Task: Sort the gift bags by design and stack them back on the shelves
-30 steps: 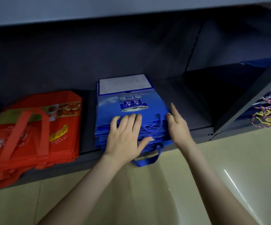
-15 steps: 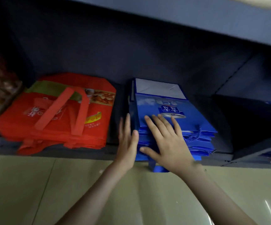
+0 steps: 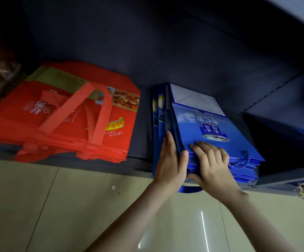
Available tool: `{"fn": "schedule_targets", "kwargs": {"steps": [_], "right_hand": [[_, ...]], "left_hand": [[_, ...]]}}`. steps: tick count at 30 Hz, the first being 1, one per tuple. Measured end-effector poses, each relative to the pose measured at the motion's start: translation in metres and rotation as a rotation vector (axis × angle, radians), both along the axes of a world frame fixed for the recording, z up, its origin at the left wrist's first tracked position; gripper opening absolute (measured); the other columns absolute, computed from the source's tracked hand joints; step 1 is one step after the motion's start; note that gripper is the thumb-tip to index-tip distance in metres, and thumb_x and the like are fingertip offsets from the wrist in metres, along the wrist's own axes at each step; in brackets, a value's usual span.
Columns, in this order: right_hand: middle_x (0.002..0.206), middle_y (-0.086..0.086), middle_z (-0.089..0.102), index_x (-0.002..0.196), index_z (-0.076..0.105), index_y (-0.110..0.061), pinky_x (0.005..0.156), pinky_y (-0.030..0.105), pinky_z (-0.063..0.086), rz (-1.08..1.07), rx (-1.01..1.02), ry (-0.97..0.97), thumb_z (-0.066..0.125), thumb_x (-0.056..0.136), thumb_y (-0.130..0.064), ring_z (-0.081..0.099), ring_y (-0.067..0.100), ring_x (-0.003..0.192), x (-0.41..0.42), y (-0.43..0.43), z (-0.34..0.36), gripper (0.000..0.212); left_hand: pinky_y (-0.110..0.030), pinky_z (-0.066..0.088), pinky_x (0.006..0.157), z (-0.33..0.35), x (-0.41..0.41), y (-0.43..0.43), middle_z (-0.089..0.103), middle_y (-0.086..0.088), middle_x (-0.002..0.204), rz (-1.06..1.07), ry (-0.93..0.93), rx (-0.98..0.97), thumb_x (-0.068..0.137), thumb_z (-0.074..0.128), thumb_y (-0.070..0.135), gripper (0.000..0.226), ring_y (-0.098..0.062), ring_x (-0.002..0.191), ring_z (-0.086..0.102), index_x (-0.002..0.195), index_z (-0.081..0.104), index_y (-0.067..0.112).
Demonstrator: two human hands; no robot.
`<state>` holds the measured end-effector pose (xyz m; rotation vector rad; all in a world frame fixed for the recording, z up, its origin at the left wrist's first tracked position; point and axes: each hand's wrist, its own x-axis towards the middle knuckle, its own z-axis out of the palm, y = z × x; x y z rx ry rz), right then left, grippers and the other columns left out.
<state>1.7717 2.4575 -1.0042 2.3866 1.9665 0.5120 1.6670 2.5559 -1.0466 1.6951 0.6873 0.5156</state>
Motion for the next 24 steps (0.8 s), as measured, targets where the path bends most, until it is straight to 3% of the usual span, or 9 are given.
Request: {"fn": "schedule_targets", "kwargs": {"steps": [3, 6, 10, 13, 15, 16, 18, 21, 24], "right_hand": [[0.134, 0.004, 0.041, 0.136, 0.036, -0.015, 0.103, 0.042, 0.025, 0.007, -0.038, 0.08, 0.037, 0.086, -0.068, 0.041, 0.025, 0.126, 0.0, 0.001, 0.006, 0.074], [0.14, -0.003, 0.036, 0.143, 0.036, -0.025, 0.112, 0.043, 0.011, -0.032, 0.004, 0.264, 0.034, 0.085, -0.073, 0.027, 0.017, 0.138, 0.006, -0.005, 0.033, 0.075], [0.143, -0.002, 0.038, 0.132, 0.051, -0.03, 0.111, 0.034, 0.015, -0.304, 0.43, 0.482, 0.027, 0.094, -0.057, 0.029, 0.012, 0.135, 0.035, -0.037, 0.051, 0.053], [0.139, -0.005, 0.048, 0.135, 0.05, -0.023, 0.114, 0.033, 0.027, -0.604, 0.828, 0.939, 0.033, 0.083, -0.075, 0.042, 0.009, 0.129, 0.066, -0.065, 0.04, 0.075], [0.13, -0.011, 0.054, 0.135, 0.047, -0.024, 0.1, 0.021, 0.039, -0.761, 0.997, 1.333, 0.042, 0.062, -0.092, 0.05, 0.003, 0.119, 0.077, -0.075, 0.028, 0.1], [0.131, -0.008, 0.054, 0.137, 0.044, -0.022, 0.091, 0.017, 0.04, -0.814, 1.029, 1.464, 0.039, 0.067, -0.089, 0.051, 0.007, 0.119, 0.08, -0.077, 0.021, 0.097], [0.133, 0.001, 0.054, 0.141, 0.042, -0.013, 0.09, 0.021, 0.041, -0.855, 1.042, 1.631, 0.029, 0.085, -0.073, 0.051, 0.015, 0.12, 0.081, -0.077, 0.006, 0.083], [0.095, -0.008, 0.072, 0.112, 0.063, -0.017, 0.093, 0.03, 0.045, -0.849, 1.015, 1.691, 0.027, 0.095, -0.062, 0.066, 0.007, 0.09, 0.072, -0.065, -0.007, 0.06], [0.095, -0.005, 0.071, 0.085, 0.07, -0.025, 0.096, 0.038, 0.046, -0.994, 1.003, 1.58, 0.03, 0.095, -0.063, 0.066, 0.016, 0.095, 0.068, -0.057, -0.013, 0.056]], "left_hand": [[-0.007, -0.008, 0.108, -0.005, -0.006, 0.004, -0.003, -0.001, 0.16, -0.053, 0.019, 0.079, 0.076, 0.002, 0.077, 0.093, -0.008, 0.146, -0.003, 0.15, -0.009, 0.021], [-0.016, -0.007, 0.113, -0.003, -0.014, 0.002, -0.004, 0.001, 0.16, -0.012, -0.016, 0.137, 0.073, -0.003, 0.085, 0.086, -0.004, 0.145, -0.008, 0.145, -0.01, 0.037], [-0.034, -0.012, 0.115, 0.015, -0.016, -0.009, -0.011, 0.005, 0.158, 0.042, -0.051, 0.243, 0.081, 0.021, 0.08, 0.075, -0.002, 0.142, -0.019, 0.145, -0.002, 0.05], [-0.046, -0.009, 0.115, 0.033, -0.006, -0.015, 0.002, -0.012, 0.159, 0.099, -0.032, 0.582, 0.085, 0.046, 0.058, 0.072, -0.026, 0.147, -0.006, 0.148, 0.02, 0.036], [-0.057, -0.006, 0.113, 0.045, 0.003, -0.02, 0.012, -0.017, 0.157, 0.065, 0.046, 0.898, 0.085, 0.05, 0.052, 0.067, -0.037, 0.145, 0.004, 0.145, 0.034, 0.029], [-0.061, -0.005, 0.111, 0.049, 0.008, -0.022, 0.017, -0.017, 0.156, 0.018, 0.098, 1.043, 0.085, 0.052, 0.053, 0.066, -0.038, 0.145, 0.008, 0.144, 0.04, 0.026], [-0.064, -0.002, 0.109, 0.051, 0.015, -0.026, 0.025, -0.017, 0.154, -0.091, 0.204, 1.246, 0.082, 0.057, 0.056, 0.072, -0.035, 0.144, 0.015, 0.142, 0.043, 0.02], [-0.064, -0.001, 0.11, 0.042, 0.02, -0.028, 0.039, -0.019, 0.147, -0.163, 0.327, 1.369, 0.075, 0.065, 0.062, 0.092, -0.033, 0.139, 0.025, 0.145, 0.035, 0.012], [-0.061, 0.004, 0.111, 0.034, 0.022, -0.028, 0.046, -0.021, 0.14, -0.154, 0.41, 1.441, 0.069, 0.063, 0.072, 0.104, -0.035, 0.132, 0.032, 0.144, 0.03, 0.007]]}}
